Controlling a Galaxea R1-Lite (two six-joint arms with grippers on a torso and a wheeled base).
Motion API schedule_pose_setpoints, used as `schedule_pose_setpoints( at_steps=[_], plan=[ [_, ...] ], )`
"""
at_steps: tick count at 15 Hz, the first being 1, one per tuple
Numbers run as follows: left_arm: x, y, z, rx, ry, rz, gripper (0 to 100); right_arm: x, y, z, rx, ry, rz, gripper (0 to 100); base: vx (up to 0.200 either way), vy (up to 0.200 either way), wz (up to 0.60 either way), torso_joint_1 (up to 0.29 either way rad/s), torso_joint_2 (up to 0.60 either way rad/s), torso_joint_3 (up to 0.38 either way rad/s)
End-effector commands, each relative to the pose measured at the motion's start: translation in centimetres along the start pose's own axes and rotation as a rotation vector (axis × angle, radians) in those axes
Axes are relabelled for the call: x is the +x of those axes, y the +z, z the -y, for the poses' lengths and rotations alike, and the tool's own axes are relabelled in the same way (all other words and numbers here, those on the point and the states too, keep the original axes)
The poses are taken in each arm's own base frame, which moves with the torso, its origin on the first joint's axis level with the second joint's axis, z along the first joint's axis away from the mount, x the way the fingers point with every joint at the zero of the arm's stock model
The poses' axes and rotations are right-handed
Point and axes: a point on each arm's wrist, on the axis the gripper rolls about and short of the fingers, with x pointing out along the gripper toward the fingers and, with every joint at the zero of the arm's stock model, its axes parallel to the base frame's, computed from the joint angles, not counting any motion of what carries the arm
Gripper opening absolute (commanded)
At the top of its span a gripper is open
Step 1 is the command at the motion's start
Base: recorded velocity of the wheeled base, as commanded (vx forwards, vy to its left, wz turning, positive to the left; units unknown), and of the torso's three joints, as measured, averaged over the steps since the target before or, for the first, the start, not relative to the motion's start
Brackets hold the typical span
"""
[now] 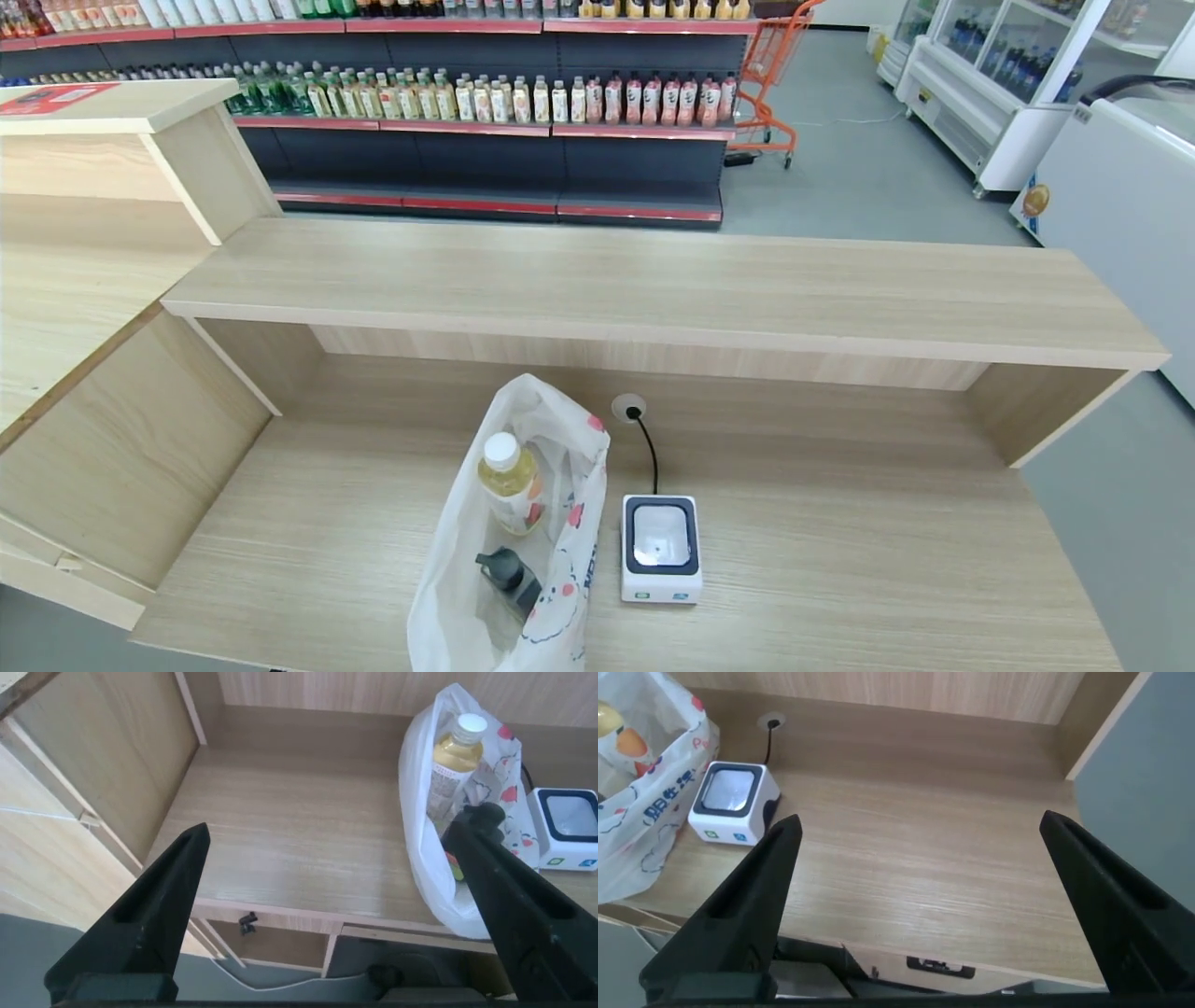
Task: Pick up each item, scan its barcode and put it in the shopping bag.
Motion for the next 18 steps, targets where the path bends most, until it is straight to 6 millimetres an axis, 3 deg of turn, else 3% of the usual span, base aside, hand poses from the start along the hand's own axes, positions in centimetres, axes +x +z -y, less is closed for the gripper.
schedule_pose_setpoints(
  at_steps=[1, 18],
  plan=[
    [0.0, -0.01, 0.0, 0.001, 0.0, 0.0, 100, 0.02, -0.01, 0.01, 0.002, -0.003, -0.005, 0, 0.0, 0.0, 0.0, 0.0, 0.0, 0.0],
    [0.0, -0.01, 0.0, -0.001, 0.0, 0.0, 100, 0.02, -0.01, 0.01, 0.002, -0.006, -0.005, 0, 0.0, 0.0, 0.0, 0.0, 0.0, 0.0]
  ],
)
